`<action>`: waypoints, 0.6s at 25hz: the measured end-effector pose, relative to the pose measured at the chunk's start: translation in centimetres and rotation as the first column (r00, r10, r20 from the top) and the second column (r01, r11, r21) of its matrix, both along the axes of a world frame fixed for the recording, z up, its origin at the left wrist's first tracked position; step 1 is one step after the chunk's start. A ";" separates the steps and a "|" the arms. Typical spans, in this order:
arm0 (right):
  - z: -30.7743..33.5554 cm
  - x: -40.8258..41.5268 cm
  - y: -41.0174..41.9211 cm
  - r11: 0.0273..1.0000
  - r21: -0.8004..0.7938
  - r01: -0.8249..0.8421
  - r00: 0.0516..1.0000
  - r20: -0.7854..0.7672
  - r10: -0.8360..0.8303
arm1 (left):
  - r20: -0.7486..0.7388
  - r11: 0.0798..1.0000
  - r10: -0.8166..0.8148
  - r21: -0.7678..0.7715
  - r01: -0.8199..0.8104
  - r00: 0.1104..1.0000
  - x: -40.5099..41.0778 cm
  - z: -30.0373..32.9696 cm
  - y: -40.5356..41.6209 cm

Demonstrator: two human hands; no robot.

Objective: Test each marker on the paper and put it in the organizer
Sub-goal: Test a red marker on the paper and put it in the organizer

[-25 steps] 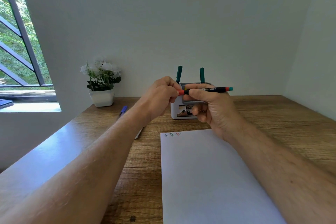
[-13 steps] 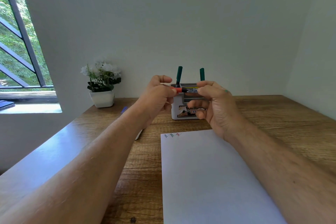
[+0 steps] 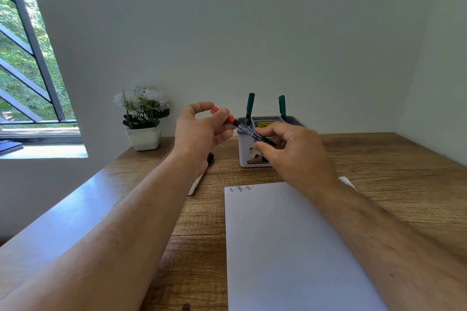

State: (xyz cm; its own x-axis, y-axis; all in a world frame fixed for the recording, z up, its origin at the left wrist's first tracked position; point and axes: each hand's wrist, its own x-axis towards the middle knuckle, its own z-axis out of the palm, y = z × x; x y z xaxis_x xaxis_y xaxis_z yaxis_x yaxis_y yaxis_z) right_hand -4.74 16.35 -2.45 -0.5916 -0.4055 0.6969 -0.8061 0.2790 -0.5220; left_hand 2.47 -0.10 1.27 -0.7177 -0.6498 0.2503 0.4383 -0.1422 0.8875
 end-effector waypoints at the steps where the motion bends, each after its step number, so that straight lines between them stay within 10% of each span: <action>1: 0.0 0.0 0.0 1.000 -0.001 -0.009 1.000 0.002 0.009 | -0.007 1.000 0.004 0.002 -0.004 1.000 -0.1 -0.1 0.1; 15: 0.0 0.6 -1.2 0.996 0.008 -0.092 0.985 0.149 0.090 | -0.079 0.997 -0.078 -0.020 0.077 0.994 -0.4 -0.5 -0.3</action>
